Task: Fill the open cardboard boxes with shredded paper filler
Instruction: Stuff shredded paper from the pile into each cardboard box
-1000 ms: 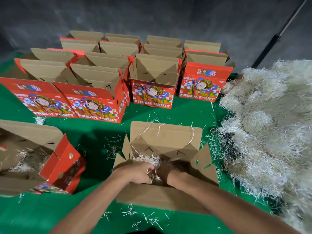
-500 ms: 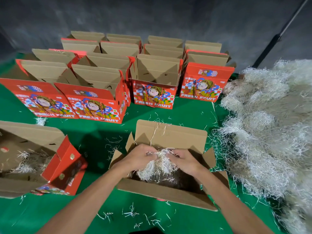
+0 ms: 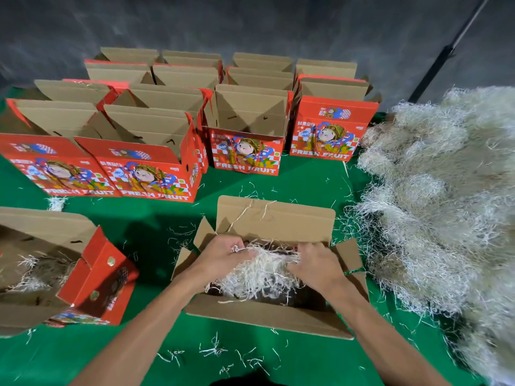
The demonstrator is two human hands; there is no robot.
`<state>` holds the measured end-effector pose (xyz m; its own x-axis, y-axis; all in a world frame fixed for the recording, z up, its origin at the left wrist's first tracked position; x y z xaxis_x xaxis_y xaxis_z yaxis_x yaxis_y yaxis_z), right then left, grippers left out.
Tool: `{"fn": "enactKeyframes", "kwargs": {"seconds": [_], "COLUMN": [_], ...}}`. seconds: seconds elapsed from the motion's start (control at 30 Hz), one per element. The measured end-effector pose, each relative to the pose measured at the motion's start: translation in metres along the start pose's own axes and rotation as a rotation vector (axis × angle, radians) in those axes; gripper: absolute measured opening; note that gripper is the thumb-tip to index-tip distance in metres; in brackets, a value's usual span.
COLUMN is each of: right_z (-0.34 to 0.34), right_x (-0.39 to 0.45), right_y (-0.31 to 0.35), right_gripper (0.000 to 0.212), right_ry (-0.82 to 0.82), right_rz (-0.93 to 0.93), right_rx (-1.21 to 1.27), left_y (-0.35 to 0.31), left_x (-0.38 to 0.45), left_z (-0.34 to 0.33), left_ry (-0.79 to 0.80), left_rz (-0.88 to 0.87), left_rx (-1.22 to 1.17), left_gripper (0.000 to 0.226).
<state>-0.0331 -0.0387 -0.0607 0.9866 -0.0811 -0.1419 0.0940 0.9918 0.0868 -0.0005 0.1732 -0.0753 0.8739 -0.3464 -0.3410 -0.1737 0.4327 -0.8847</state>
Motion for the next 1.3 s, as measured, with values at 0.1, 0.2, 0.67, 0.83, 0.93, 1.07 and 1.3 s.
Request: {"fn": "enactKeyframes", "kwargs": {"seconds": [0.1, 0.2, 0.67, 0.83, 0.93, 1.07, 1.3], "right_z": [0.006, 0.007, -0.036, -0.041, -0.041, -0.032, -0.034], "right_x": [-0.008, -0.013, -0.012, -0.015, -0.016, -0.016, -0.015], "right_y": [0.001, 0.007, 0.043, 0.031, 0.018, 0.007, 0.004], "right_gripper": [0.039, 0.039, 0.019, 0.015, 0.024, 0.022, 0.023], "right_ry": [-0.100, -0.148, 0.206, 0.189, 0.177, 0.053, 0.058], "right_rz": [-0.019, 0.034, 0.009, -0.071, -0.090, -0.061, -0.021], "right_rx": [-0.185, -0.269, 1.058, 1.017, 0.825, 0.551, 0.208], "left_y": [0.006, 0.006, 0.026, 0.019, 0.027, 0.019, 0.022], "left_x": [-0.001, -0.003, -0.009, -0.008, -0.012, -0.014, -0.010], "left_z": [0.009, 0.006, -0.033, -0.028, -0.013, -0.007, -0.028], "left_ry": [-0.033, -0.031, 0.059, 0.026, -0.066, -0.122, -0.016], "left_rz": [-0.008, -0.041, 0.263, 0.096, 0.110, 0.017, 0.049], "left_rx": [-0.012, 0.061, -0.749, -0.266, -0.246, -0.026, 0.380], "left_gripper": [0.027, 0.021, 0.049, 0.028, 0.032, 0.029, 0.038]}}
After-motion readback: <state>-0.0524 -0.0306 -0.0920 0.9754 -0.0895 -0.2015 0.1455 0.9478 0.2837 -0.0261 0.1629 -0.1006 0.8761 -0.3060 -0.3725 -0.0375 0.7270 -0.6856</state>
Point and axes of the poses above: each hand's wrist, its own x-axis towards the middle knuckle, its own z-axis out of the back of the hand, y = z × x, the point moved 10 cm from there along x, towards the middle knuckle, and after that the axes turned 10 degrees about -x, right-handed, at the moved point
